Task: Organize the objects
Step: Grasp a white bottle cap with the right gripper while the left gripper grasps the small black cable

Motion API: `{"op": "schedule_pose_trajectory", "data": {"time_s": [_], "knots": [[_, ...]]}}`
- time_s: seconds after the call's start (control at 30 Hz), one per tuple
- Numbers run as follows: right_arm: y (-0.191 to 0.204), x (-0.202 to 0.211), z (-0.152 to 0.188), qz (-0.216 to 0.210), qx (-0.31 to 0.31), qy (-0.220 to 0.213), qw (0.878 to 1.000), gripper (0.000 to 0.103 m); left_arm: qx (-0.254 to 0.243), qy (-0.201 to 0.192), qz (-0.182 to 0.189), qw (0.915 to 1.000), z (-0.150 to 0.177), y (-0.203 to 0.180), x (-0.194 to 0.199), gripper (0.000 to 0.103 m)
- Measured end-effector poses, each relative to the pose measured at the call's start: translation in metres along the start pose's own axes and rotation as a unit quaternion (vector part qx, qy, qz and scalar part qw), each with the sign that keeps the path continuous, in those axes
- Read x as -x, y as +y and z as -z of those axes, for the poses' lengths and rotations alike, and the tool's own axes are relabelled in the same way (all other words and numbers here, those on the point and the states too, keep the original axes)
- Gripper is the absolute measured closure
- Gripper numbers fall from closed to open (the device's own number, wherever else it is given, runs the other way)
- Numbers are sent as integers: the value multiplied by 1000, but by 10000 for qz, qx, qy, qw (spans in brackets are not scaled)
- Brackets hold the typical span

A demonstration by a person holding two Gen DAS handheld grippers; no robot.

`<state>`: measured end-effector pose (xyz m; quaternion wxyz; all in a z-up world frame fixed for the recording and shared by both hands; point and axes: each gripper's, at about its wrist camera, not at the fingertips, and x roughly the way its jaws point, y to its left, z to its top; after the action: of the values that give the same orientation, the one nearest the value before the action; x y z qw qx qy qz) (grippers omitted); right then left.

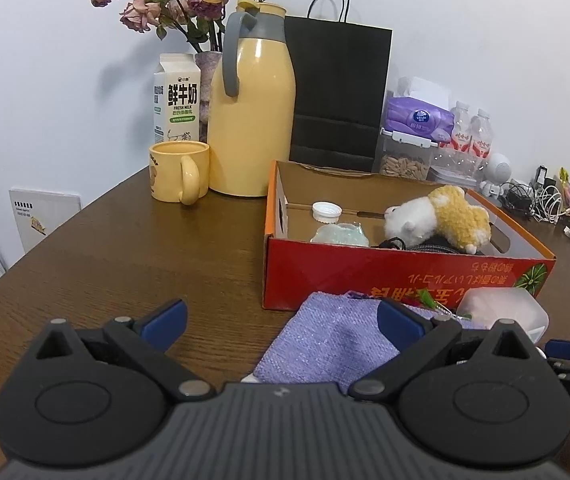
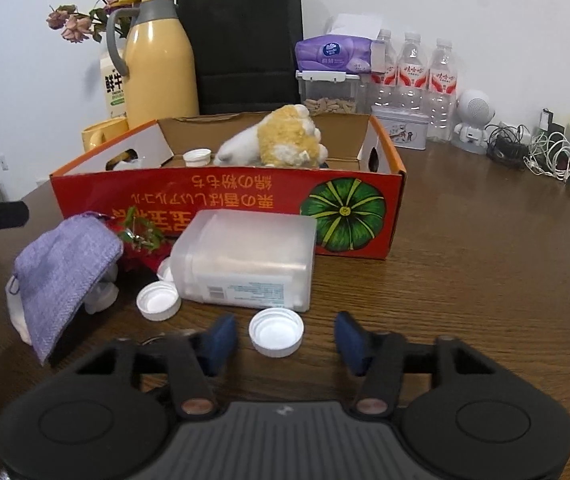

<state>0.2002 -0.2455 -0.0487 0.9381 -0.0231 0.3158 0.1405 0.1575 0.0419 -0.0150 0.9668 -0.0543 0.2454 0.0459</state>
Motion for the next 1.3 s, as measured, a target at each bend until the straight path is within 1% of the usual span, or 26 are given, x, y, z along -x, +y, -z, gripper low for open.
{"op": "schedule_pose_trajectory", "data": {"time_s": [0.03, 0.1, 0.23, 0.53, 0.67, 0.83, 1.03, 1.17, 1.3], "knots": [[1, 0, 0, -5, 5, -12, 10000, 67, -14, 12, 3, 10000, 0, -1, 0, 0], [1, 1, 0, -54, 12, -24, 10000, 75, -36, 42, 8, 10000, 1, -1, -1, 0], [3, 2, 1, -91, 75, -35, 9999, 76, -50, 97, 3, 9999, 3, -1, -3, 0], [6, 7, 2, -13, 107, -156, 9998, 76, -89, 176, -8, 9998, 5, -3, -3, 0], [5, 9, 2, 2, 82, -234, 9997, 76, -172, 177, 112, 9996, 8, -9, 5, 0], [3, 13, 2, 5, 69, -370, 9993, 76, -322, 251, 378, 9984, 15, -30, 17, 0], [0, 26, 3, 1, 78, -647, 9979, 76, -491, 528, 642, 9953, 33, -64, 29, 0], [-1, 34, 6, -117, 119, -760, 9970, 76, -672, 627, 671, 9935, 44, -85, 36, 0], [-1, 40, 8, -234, 198, -813, 9962, 76, -681, 716, 615, 9932, 51, -98, 39, 0]]}}
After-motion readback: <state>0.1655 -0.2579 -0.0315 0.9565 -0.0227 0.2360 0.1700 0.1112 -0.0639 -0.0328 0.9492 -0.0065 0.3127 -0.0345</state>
